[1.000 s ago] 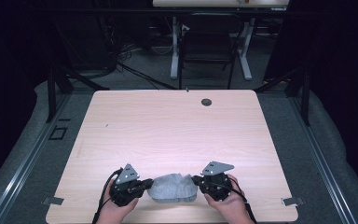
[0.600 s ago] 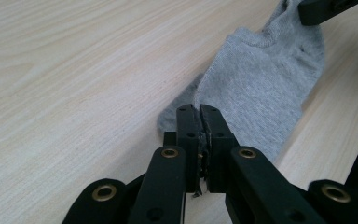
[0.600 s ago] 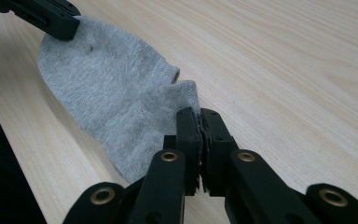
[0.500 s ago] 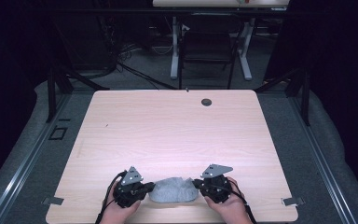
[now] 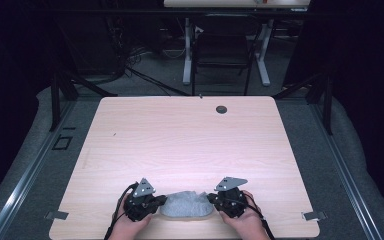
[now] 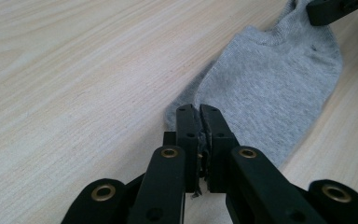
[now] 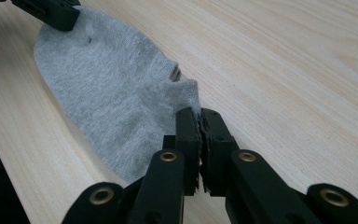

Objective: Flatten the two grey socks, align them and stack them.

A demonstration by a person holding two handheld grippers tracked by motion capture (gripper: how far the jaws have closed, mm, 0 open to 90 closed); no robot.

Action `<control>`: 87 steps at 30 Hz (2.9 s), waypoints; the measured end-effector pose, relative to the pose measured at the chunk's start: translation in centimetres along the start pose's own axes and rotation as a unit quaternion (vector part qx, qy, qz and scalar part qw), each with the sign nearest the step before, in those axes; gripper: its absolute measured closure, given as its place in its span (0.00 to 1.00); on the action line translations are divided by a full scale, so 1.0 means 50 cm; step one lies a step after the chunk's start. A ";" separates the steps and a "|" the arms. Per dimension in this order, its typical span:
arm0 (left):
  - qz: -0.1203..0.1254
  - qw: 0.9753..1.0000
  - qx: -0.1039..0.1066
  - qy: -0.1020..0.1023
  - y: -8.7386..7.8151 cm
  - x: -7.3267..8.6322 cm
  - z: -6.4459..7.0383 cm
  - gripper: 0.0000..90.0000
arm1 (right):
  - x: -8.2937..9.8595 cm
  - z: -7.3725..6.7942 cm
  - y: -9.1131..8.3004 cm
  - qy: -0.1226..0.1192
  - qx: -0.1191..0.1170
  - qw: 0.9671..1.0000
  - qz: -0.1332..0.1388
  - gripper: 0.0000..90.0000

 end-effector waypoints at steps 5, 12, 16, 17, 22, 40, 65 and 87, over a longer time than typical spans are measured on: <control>-0.004 1.000 -0.001 -0.001 0.007 0.004 -0.003 0.96 | 0.004 0.000 0.005 0.005 -0.002 1.000 -0.003 0.96; -0.001 1.000 0.003 -0.001 0.010 0.004 -0.002 0.92 | 0.008 0.004 0.009 0.005 0.002 1.000 -0.010 0.95; 0.016 1.000 0.004 0.004 -0.004 -0.011 0.001 0.86 | 0.003 0.004 -0.001 0.007 -0.001 1.000 -0.003 0.89; 0.025 1.000 0.004 0.003 -0.009 -0.017 0.004 0.85 | 0.000 0.004 -0.005 0.010 0.000 1.000 0.003 0.88; 0.038 0.999 0.012 0.005 -0.019 -0.027 0.017 0.81 | -0.023 -0.007 -0.026 0.010 -0.011 0.999 0.039 0.83; -0.007 0.999 0.021 0.030 0.021 0.004 0.033 0.69 | 0.011 -0.043 0.025 -0.040 -0.018 0.999 -0.004 0.70; -0.006 1.000 0.015 0.021 0.032 0.007 0.011 0.70 | 0.007 -0.030 0.042 -0.007 -0.027 1.000 0.006 0.71; 0.047 0.998 0.028 0.005 -0.008 -0.030 0.006 0.56 | -0.027 -0.013 0.009 -0.005 -0.017 0.999 0.051 0.63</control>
Point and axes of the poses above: each handheld gripper's, and its own axes: y roughly forward along the jaws, x roughly out of its underside, z roughly to its right, the point moved 9 cm from there along y, roughly forward along the jaws, and after that the axes turned 10 degrees about x, right-handed, at the moved point
